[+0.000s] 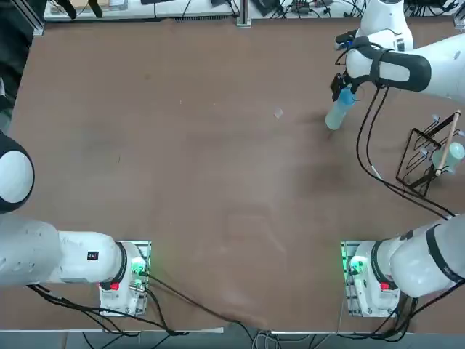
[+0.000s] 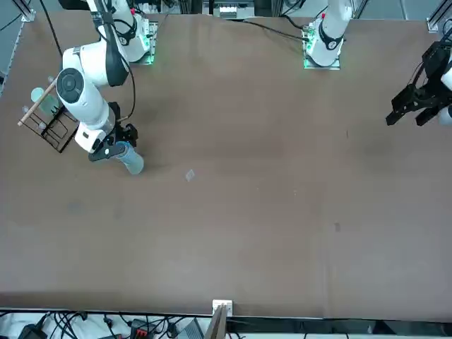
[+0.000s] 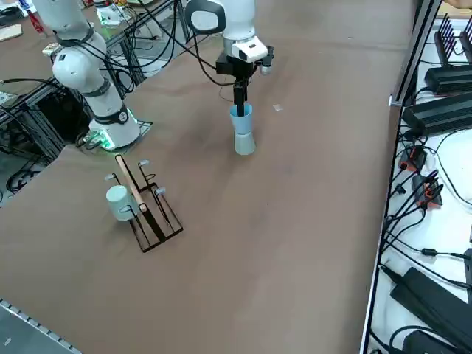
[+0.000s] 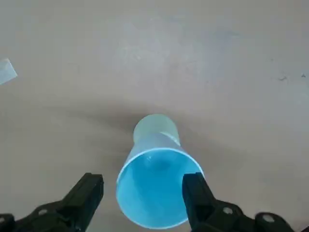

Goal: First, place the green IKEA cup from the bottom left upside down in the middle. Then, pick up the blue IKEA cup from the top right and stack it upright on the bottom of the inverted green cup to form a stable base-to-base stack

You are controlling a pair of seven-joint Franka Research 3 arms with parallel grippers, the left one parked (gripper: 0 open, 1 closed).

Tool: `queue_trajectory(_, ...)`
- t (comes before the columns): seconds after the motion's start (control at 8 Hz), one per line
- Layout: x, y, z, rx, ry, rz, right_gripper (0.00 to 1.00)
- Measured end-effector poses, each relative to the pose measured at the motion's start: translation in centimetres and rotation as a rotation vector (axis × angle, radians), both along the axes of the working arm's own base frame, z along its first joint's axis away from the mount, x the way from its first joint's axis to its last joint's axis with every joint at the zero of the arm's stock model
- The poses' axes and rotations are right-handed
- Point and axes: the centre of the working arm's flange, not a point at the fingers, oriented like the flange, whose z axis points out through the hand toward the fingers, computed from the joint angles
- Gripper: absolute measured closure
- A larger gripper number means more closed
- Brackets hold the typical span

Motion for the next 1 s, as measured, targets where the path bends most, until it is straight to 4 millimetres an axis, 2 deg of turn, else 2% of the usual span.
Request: queue_trajectory(1.0,0.13,-0.76,-0.01,-0.005,0.003,0.012,0.00)
